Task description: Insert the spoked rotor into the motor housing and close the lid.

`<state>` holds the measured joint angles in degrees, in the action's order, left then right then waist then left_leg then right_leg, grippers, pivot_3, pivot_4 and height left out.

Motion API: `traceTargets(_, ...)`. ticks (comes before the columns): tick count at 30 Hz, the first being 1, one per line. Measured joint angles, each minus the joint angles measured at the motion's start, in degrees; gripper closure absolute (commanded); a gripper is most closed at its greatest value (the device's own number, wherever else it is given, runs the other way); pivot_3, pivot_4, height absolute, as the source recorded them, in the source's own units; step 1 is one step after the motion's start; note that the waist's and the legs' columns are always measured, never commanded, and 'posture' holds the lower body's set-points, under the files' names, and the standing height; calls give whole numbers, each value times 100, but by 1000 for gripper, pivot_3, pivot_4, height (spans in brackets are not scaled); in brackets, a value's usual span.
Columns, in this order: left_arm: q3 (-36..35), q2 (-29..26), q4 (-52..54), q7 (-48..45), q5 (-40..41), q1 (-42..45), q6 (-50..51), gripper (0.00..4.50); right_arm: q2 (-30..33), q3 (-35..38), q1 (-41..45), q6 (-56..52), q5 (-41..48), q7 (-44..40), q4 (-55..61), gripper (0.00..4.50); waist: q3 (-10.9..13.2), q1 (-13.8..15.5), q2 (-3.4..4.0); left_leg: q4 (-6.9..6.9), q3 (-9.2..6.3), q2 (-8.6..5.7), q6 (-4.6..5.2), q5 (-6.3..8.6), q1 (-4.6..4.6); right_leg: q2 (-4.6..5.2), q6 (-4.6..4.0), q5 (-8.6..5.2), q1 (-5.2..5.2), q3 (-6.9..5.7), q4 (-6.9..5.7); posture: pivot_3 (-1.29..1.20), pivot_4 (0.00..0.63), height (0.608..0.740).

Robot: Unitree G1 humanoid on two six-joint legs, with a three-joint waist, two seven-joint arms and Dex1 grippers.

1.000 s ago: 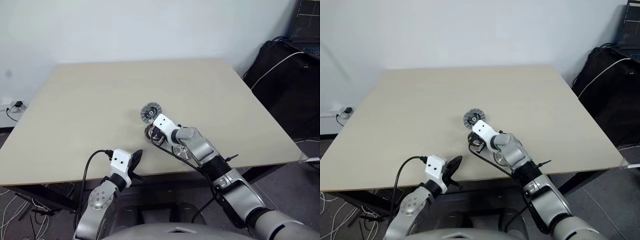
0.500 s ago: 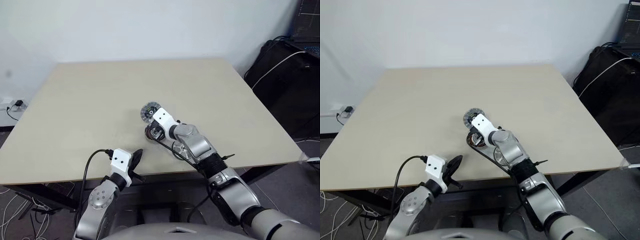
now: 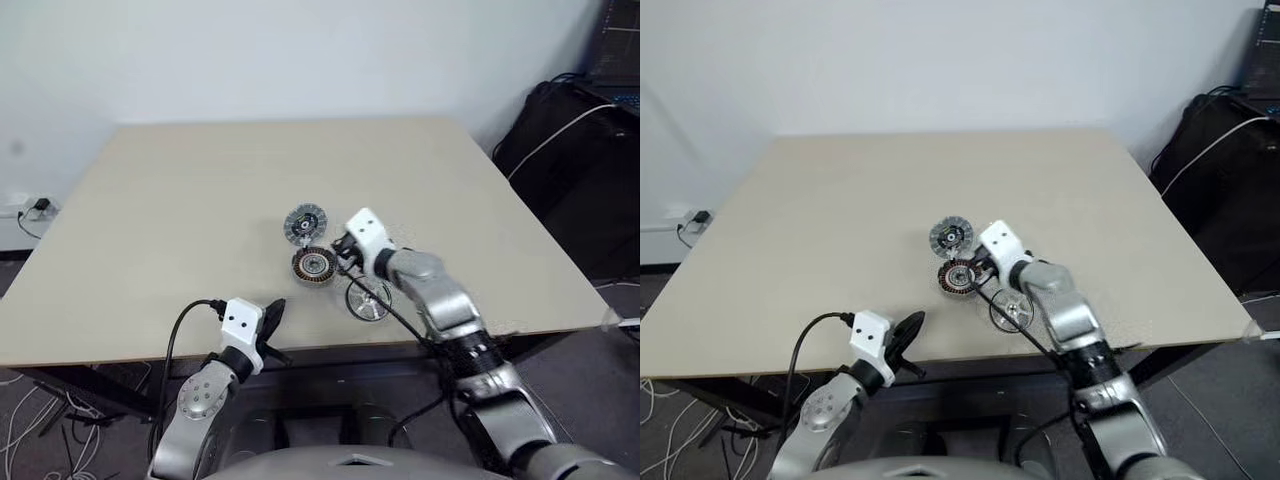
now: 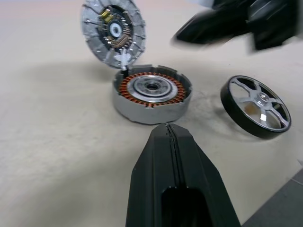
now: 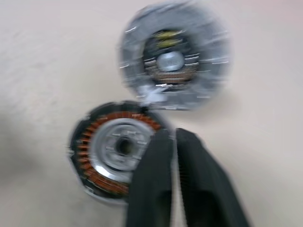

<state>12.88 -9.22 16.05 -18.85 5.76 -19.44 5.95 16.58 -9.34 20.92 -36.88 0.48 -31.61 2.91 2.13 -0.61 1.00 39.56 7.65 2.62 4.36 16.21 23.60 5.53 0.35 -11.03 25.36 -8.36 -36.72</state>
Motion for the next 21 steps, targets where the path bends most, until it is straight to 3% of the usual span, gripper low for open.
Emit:
traceTargets(4,-2,2,8,-15,57,-30,11,4500,427,703,-864,-546,281,82,799,1910,1,10,-4,0,-2,0,1,2,1,2,-1,-1,0,-1,2,0,0,740)
traceTargets(10,22,-54,8,-142,124,32,85,4500,502,1385,-1780,-1233,929,58,1493,31,2,-14,-2,0,-6,4,-1,1,-6,-2,-3,-2,0,-3,-6,0,0,740)
traceTargets(17,75,-121,4,-239,110,118,108,4500,-245,2177,-1728,-2524,1962,408,1489,31,0,4,0,6,-11,-1,0,0,-3,1,-2,-1,-3,-3,-7,0,0,740)
traceTargets(21,73,-107,-50,-213,76,139,70,4500,-488,2540,-1643,-2754,2222,685,1163,31,0,2,0,5,-11,-2,2,1,1,-1,-2,-1,-1,-2,-2,0,0,740)
